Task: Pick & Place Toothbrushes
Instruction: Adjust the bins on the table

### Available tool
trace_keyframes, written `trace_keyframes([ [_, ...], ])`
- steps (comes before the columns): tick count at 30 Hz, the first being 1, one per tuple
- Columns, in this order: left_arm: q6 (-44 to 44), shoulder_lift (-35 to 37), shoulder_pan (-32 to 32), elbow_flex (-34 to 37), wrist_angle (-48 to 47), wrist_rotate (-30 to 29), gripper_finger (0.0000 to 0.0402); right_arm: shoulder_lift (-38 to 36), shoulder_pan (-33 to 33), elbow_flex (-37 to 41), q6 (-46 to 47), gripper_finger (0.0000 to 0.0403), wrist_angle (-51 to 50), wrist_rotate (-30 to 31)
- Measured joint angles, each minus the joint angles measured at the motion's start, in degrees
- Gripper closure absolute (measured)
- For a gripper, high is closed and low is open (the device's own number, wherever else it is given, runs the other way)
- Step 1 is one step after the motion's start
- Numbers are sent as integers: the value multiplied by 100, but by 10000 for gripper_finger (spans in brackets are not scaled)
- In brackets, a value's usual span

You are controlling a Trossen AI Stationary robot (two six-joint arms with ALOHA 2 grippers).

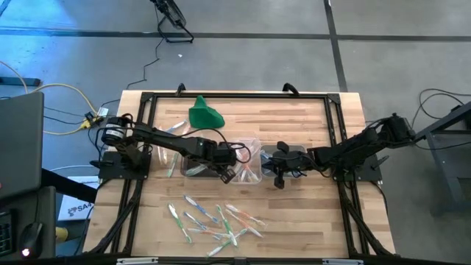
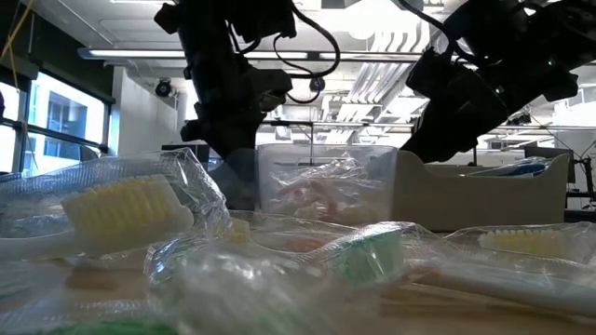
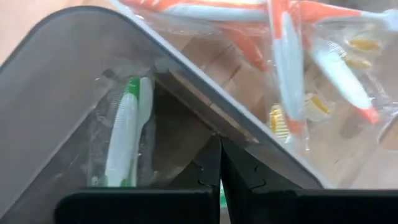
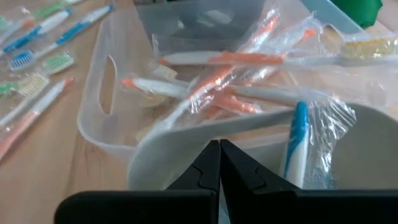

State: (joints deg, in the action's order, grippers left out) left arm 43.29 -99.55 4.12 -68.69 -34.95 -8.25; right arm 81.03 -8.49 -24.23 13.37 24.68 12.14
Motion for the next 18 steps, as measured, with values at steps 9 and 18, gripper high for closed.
trace_keyframes([
  [9, 0, 331, 2, -1, -280, -260, 402, -321, 0, -1, -56, 401, -249, -8],
  [18, -209, 948, 243, -5, -649, -786, 402, -1363, -126, -9, 37, 401, -1206, 163],
])
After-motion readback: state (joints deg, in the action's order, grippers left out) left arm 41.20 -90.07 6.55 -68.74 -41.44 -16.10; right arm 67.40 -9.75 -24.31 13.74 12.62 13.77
